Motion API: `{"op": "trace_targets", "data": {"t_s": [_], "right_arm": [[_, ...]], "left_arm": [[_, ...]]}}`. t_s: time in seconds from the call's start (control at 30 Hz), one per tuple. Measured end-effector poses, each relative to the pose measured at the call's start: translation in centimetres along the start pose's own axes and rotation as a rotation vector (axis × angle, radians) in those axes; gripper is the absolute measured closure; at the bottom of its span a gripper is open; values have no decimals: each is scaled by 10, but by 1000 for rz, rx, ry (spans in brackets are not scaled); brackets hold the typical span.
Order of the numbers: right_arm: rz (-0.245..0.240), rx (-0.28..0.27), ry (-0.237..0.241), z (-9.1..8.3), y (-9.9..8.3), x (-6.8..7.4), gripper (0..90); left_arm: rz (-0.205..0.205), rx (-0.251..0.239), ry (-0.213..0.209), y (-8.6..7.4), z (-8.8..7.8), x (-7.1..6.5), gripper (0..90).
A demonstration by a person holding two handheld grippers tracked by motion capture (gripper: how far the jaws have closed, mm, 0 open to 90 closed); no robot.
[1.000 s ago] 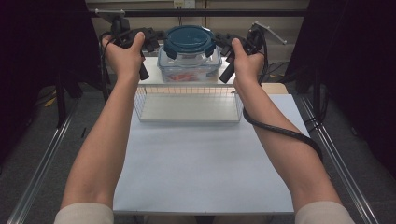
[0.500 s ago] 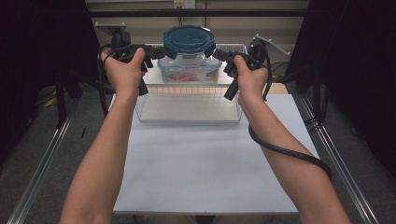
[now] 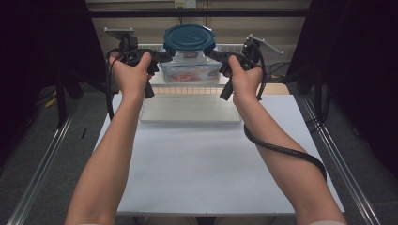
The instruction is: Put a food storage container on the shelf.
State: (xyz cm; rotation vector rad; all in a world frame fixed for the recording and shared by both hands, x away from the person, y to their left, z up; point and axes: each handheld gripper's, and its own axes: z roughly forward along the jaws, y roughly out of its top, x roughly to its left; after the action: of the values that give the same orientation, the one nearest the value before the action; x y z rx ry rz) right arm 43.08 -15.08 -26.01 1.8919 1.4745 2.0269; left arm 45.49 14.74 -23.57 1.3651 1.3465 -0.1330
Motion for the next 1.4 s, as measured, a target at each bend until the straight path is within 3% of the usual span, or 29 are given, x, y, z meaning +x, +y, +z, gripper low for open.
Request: {"op": "trace_targets", "data": {"t_s": [0.33,0.57,0.8,1.23,1.4], "right_arm": [[-4,-12,-7,4,0,-2,892],[-24,-11,18,-2,-5,0,778],[-38,-6,34,-15,-10,-4,639],[-79,14,68,-34,-23,-10,464],[-75,29,76,-40,-31,-18,431]], "left_arm": [[4,-13,-4,2,4,3,852],[10,-10,-22,-5,0,8,689],[49,-12,-29,-17,0,3,539],[109,-9,-53,-33,3,-1,339],[123,-5,-64,-41,5,-1,289]]}}
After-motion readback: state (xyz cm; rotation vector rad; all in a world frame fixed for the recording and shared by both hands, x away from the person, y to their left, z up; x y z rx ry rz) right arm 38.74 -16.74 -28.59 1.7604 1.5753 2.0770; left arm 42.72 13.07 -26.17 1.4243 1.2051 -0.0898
